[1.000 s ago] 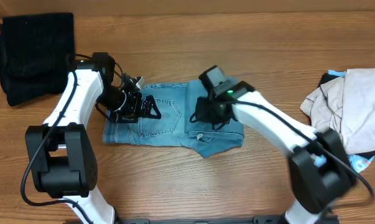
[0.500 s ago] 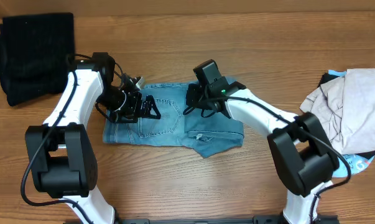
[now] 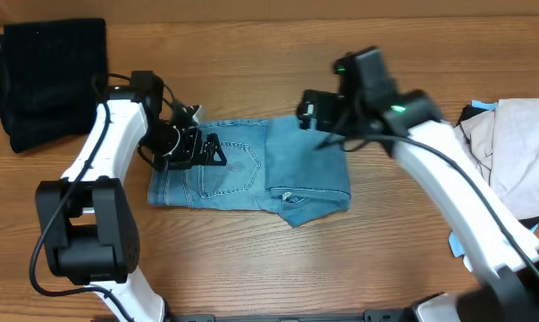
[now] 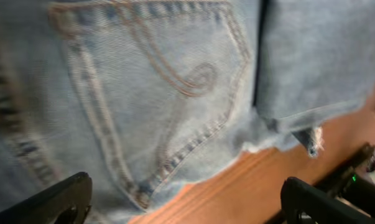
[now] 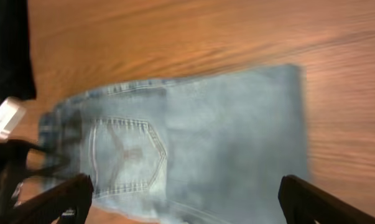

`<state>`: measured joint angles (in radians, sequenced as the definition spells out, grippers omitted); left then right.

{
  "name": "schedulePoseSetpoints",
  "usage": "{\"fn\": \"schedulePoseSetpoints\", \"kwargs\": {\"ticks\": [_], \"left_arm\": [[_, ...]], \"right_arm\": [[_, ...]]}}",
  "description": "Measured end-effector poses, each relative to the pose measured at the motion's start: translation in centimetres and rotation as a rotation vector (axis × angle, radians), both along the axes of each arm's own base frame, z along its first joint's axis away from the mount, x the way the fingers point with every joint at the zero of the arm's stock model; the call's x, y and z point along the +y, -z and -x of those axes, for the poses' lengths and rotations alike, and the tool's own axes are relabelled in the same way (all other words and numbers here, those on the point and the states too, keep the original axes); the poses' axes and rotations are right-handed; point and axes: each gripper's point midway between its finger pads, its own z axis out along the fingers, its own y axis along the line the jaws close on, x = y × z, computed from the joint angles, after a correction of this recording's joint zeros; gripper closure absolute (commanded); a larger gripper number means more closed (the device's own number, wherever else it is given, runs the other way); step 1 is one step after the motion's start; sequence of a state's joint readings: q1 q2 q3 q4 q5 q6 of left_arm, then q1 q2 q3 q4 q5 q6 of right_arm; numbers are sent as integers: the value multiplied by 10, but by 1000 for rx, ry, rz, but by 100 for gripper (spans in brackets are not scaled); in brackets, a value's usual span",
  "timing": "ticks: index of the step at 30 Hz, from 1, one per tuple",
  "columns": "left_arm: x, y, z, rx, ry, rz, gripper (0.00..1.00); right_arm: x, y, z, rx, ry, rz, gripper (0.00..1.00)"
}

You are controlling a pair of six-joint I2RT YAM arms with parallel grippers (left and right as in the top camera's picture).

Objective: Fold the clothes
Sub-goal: 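Release the right gripper and pull the left end leftward with the left gripper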

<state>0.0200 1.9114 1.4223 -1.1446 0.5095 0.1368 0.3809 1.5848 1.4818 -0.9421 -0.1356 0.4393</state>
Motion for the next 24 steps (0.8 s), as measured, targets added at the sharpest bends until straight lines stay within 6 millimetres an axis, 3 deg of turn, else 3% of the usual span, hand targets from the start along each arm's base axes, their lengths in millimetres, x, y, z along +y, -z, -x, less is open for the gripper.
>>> {"fn": "schedulePoseSetpoints", "kwargs": {"ticks": [1, 3, 8, 11, 14, 19, 24], "left_arm": [[8, 1, -4, -8, -24, -13, 0], [27, 2, -10, -17, -79, -26, 0], [95, 2, -17, -25, -288, -19, 0], [122, -2, -15, -35, -369, 21, 0], [134, -3, -15, -51, -391, 21, 0], [134, -1, -21, -80, -382, 14, 0], [124, 24, -16, -83, -362, 12, 0]], "right_arm": [[-12, -11, 11, 2, 13, 10, 0], [-24, -8, 23, 49, 26, 39, 0], [-38, 23, 36, 147, 43, 122, 0], [-42, 42, 41, 177, 45, 141, 0], [-46, 65, 51, 219, 45, 161, 0], [-46, 95, 57, 244, 39, 159, 0], [-46, 111, 65, 268, 32, 153, 0]]}}
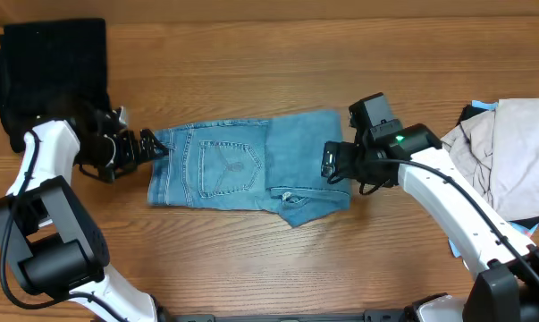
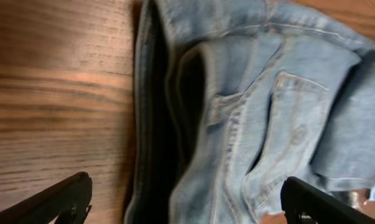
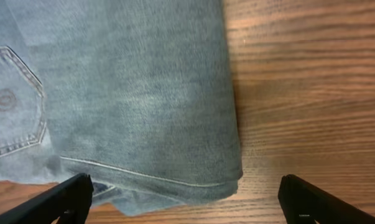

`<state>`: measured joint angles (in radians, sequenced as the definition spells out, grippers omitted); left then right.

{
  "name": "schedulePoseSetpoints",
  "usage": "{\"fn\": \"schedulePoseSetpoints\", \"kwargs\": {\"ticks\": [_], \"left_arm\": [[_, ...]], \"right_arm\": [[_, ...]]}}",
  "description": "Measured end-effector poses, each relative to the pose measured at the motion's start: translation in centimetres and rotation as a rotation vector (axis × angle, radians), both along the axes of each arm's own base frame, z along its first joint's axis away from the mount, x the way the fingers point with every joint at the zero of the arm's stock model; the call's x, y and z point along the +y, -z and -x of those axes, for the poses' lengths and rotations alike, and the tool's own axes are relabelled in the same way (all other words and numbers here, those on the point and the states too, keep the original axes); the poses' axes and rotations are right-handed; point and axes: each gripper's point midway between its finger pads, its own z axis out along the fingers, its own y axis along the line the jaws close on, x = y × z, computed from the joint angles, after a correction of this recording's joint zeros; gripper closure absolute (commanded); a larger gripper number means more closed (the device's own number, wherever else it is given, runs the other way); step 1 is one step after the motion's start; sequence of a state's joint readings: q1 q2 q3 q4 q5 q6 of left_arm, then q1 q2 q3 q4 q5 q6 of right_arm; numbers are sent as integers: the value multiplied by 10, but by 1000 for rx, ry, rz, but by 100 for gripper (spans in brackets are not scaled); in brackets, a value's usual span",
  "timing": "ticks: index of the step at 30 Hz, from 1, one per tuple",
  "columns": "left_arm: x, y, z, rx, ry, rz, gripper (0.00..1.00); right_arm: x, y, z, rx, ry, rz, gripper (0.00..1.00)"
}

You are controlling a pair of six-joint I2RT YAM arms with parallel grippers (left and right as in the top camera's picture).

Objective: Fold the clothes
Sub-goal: 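Release the right gripper and pull the left end leftward with the left gripper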

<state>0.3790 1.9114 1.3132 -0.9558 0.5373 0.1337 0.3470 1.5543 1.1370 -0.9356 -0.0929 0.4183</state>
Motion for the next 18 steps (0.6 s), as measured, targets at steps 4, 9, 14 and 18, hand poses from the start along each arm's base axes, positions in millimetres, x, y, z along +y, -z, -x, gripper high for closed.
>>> {"fn": "schedulePoseSetpoints", "kwargs": {"ticks": [4, 9, 14, 18], "left_arm": [[-1, 15, 5, 0, -4, -3, 0], [-1, 23, 5, -7, -25, -5, 0], [-6, 32, 7, 12, -29, 27, 0], [-14, 31, 0, -2, -30, 107, 0]], "right_arm": [[-1, 4, 4, 15, -1, 1, 0], [-1, 4, 4, 14, -1, 1, 0], [0, 4, 2, 7, -2, -2, 0], [0, 4, 2, 6, -1, -2, 0]]}}
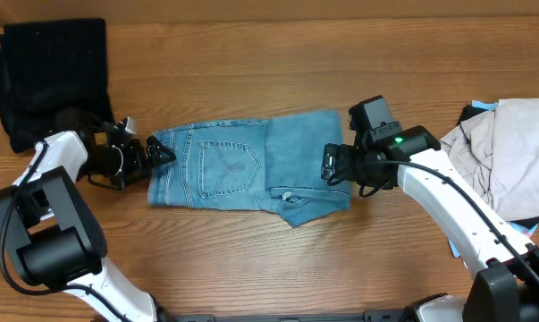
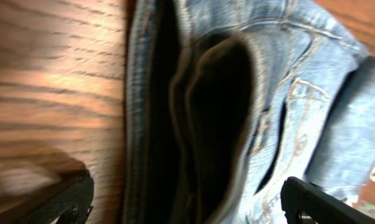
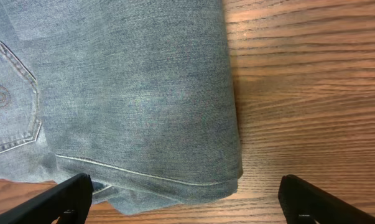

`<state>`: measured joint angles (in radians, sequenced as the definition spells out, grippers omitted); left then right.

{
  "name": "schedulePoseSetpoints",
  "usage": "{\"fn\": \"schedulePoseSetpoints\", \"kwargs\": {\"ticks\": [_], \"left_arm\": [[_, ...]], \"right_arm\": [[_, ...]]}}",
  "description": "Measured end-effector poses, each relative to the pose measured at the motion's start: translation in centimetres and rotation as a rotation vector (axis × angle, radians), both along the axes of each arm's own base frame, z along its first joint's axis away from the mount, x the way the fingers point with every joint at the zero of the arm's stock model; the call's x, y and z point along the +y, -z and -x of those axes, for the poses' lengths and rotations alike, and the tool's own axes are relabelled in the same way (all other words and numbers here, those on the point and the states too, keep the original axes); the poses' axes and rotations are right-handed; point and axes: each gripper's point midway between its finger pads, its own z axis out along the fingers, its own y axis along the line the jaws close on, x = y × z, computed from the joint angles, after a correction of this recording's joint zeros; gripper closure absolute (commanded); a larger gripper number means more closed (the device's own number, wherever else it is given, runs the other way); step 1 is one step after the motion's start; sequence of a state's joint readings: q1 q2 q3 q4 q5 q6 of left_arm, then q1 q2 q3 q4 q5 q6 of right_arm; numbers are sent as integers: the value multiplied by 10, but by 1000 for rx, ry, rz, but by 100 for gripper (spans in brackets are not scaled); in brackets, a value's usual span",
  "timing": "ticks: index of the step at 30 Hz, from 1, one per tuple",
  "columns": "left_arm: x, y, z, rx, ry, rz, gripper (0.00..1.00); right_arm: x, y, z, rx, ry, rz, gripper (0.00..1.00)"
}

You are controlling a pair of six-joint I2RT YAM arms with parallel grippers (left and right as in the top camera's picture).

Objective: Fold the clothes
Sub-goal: 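Release the right gripper and pull the left end leftward with the left gripper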

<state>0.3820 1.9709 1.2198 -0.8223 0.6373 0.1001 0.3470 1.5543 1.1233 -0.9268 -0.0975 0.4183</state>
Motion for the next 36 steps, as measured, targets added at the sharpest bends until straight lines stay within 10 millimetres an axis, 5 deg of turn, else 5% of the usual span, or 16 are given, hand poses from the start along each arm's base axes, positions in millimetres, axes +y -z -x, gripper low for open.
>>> {"fn": "schedulePoseSetpoints", "kwargs": {"ticks": [9, 11, 14, 15, 25, 36], "left_arm": [[-34, -1, -13, -29, 63, 106, 3], [-47, -2, -17, -44, 96, 114, 25], [-58, 7, -19, -38, 124, 100, 84], [-59, 12, -17, -24, 125, 104, 96], [-58, 19, -6, 109, 109, 81, 96], [18, -25, -15, 322, 19, -292, 96]], "right_arm": [[1, -1, -3, -11, 0, -4, 0], [1, -1, -3, -12, -1, -4, 0], [1, -1, -3, -12, 0, -4, 0], [1, -1, -3, -12, 0, -4, 0], [-1, -1, -5, -22, 4, 6, 0], [-2, -1, -8, -34, 7, 16, 0]]}}
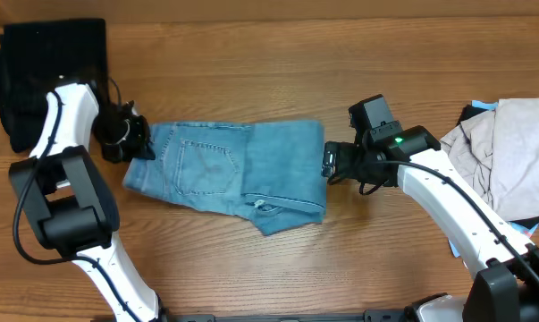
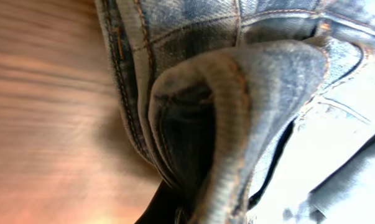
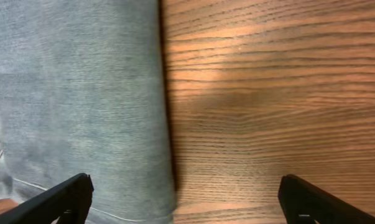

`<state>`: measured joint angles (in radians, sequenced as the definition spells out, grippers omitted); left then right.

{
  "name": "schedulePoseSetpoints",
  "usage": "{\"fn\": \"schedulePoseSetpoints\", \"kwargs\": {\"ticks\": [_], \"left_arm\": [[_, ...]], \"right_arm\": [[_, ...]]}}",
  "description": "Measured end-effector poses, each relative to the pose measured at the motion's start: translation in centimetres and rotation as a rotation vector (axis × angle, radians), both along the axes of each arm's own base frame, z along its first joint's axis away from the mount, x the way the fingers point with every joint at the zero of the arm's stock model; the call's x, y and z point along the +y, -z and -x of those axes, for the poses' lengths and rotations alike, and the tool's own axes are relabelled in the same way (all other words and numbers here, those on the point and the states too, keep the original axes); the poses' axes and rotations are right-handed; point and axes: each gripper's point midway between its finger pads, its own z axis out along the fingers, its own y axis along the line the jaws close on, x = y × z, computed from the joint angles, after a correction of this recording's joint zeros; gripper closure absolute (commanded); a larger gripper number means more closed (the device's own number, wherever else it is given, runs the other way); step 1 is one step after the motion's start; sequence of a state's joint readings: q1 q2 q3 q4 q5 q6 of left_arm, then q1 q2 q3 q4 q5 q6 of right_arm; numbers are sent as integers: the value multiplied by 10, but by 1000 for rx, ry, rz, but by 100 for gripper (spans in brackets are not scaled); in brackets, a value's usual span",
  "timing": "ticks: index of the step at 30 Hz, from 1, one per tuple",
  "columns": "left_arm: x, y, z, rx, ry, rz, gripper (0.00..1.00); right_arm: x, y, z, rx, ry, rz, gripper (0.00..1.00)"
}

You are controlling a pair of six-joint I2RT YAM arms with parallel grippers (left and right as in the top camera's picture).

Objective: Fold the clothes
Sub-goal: 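Release the right gripper and pull the left end leftward with the left gripper, then lift the left end with the left gripper and fold it rightward over the jeans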

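Observation:
Folded blue jeans (image 1: 229, 170) lie across the middle of the table, back pocket up. My left gripper (image 1: 135, 143) is shut on the waistband at their left end. In the left wrist view the bunched waistband (image 2: 218, 106) fills the frame and hides the fingers. My right gripper (image 1: 328, 164) hovers open at the jeans' right edge. In the right wrist view its fingertips (image 3: 66, 196) stand wide apart, and the folded edge of the jeans (image 3: 81, 93) runs between them with bare wood to the right.
A folded black garment (image 1: 50, 72) lies at the back left corner, just behind the left arm. A heap of pale clothes (image 1: 510, 152) sits at the right edge, with something blue (image 1: 457, 243) below it.
My left gripper was open at the waistband opening; now it is shut on it, further back and left. The jeans lie further left and slightly turned. The right arm has not moved.
At first my left gripper was over the back pocket and the right one above the jeans' far right part. Then the left stood open off the waistband end and the right open at the right edge. Now the left grips the waistband and the jeans have shifted left.

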<state>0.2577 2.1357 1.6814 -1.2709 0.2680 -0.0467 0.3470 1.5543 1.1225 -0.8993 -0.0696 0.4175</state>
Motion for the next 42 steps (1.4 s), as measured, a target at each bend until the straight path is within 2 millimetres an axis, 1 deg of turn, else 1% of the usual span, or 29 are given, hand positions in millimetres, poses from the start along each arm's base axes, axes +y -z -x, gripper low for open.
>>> {"fn": "schedulePoseSetpoints", "kwargs": {"ticks": [2, 7, 8, 9, 11, 13, 14, 15, 17, 21, 22, 24, 26, 28, 30, 32, 35, 37, 38, 40, 41, 42], "left_arm": [[4, -13, -4, -2, -2, -21, 96], [7, -37, -10, -18, 1, -39, 96], [6, -41, -12, -22, 6, -41, 96], [1, -50, -14, -31, 19, -44, 96], [-7, -60, -14, -37, 45, -54, 96], [-24, -74, -13, -50, 95, -76, 96], [-39, -82, -12, -58, 128, -96, 96], [-52, -86, -12, -64, 160, -105, 96], [-81, -89, -9, -60, 232, -117, 96], [-132, -88, 0, -55, 338, -136, 96], [-142, -88, 3, -55, 359, -136, 96], [-169, -88, 11, -54, 404, -151, 96], [-189, -91, 16, -61, 432, -161, 96], [-207, -97, 16, -91, 445, -158, 96], [-224, -106, 10, -146, 439, -142, 96], [-241, -110, 2, -195, 427, -106, 96], [-268, -113, -1, -245, 428, -53, 96], [-283, -114, 0, -268, 439, -33, 95], [-291, -115, 1, -277, 443, -20, 86], [-300, -116, 4, -283, 455, -9, 83], [-304, -116, 6, -280, 453, -5, 77], [-305, -116, 7, -281, 458, 0, 64]], "right_arm": [[-1, 0, -1, -3, 1, 4, 0], [-2, 3, -1, 2, 3, 12, 0], [-1, 2, -3, -5, 4, 9, 0], [-1, 2, -5, -12, 4, 11, 0], [-2, 3, -8, -25, 8, 17, 0], [-2, 5, -11, -30, 11, 24, 0], [-3, 8, -11, -26, 12, 32, 0], [-5, 10, -11, -23, 15, 44, 0], [-11, 17, -13, -15, 24, 81, 0], [-20, 52, -13, 71, 39, 143, 0], [-23, 57, -13, 84, 45, 148, 0], [-33, 65, -12, 117, 72, 152, 0], [-43, 67, -12, 135, 101, 149, 0], [-49, 67, -13, 138, 119, 147, 0], [-48, 67, -13, 139, 118, 142, 0], [-45, 67, -12, 143, 115, 129, 0], [-44, 69, -12, 151, 113, 121, 0], [-43, 69, -11, 153, 112, 120, 0], [-42, 69, -11, 154, 111, 115, 0], [-41, 70, -11, 156, 110, 109, 0], [-40, 69, -11, 159, 108, 101, 0], [-39, 70, -10, 160, 107, 95, 0]]}}
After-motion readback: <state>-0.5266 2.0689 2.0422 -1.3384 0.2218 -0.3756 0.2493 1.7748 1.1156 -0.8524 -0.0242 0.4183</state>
